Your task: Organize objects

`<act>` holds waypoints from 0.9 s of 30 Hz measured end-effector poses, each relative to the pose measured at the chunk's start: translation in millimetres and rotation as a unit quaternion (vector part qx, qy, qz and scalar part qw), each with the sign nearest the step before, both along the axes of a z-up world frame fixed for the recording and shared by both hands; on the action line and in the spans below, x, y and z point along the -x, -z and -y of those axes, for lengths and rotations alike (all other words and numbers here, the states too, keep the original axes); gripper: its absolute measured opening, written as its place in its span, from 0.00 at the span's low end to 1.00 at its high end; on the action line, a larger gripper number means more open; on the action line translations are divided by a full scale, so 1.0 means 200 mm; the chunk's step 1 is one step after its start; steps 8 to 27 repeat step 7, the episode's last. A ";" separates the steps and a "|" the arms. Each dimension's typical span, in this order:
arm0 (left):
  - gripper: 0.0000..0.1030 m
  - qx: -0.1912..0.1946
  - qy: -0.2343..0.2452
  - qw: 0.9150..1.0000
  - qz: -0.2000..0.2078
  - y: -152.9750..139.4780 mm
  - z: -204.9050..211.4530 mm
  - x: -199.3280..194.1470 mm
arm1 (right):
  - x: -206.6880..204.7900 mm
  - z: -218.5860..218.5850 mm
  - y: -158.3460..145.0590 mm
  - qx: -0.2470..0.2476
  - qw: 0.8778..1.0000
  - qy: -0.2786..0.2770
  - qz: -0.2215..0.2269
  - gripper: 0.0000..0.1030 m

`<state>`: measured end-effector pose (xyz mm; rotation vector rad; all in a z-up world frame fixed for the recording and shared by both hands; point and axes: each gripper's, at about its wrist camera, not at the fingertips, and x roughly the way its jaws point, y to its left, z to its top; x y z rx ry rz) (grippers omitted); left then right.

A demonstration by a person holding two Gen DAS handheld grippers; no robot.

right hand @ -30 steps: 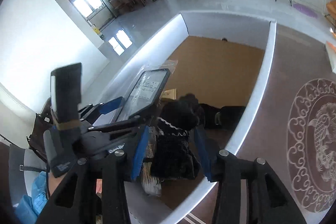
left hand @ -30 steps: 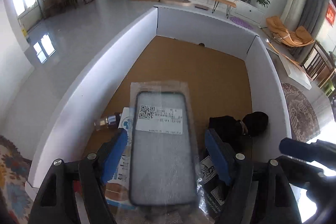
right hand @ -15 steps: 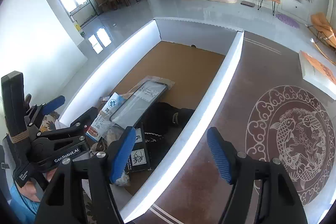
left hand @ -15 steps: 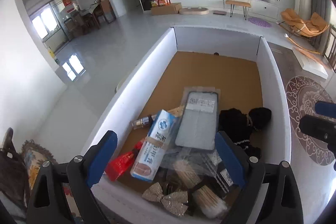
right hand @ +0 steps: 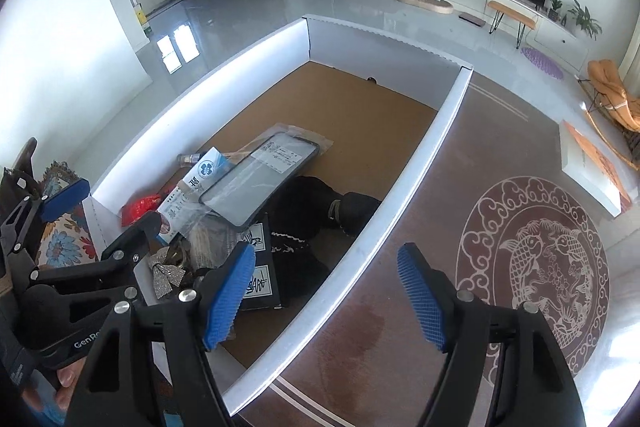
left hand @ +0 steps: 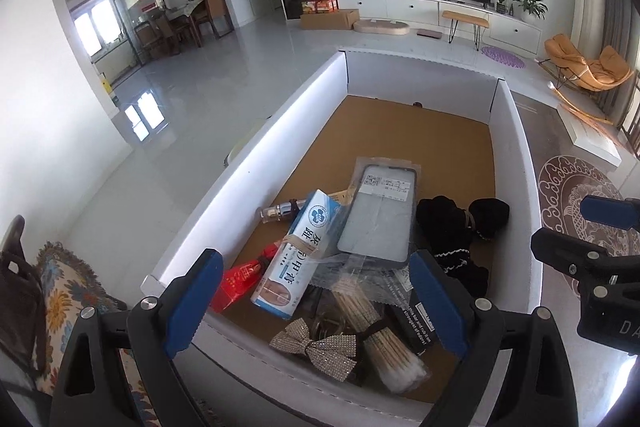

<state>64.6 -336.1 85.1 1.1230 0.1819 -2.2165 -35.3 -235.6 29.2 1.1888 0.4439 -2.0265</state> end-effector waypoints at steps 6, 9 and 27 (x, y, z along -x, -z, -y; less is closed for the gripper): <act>0.92 -0.002 -0.016 0.999 -0.030 -0.04 0.02 -0.06 | -0.02 0.02 0.00 0.000 1.000 0.001 -0.001 0.73; 0.92 -0.002 -0.017 0.999 -0.033 -0.05 0.03 -0.07 | -0.02 0.02 0.00 0.000 1.000 0.001 -0.001 0.73; 0.92 -0.002 -0.017 0.999 -0.033 -0.05 0.03 -0.07 | -0.02 0.02 0.00 0.000 1.000 0.001 -0.001 0.73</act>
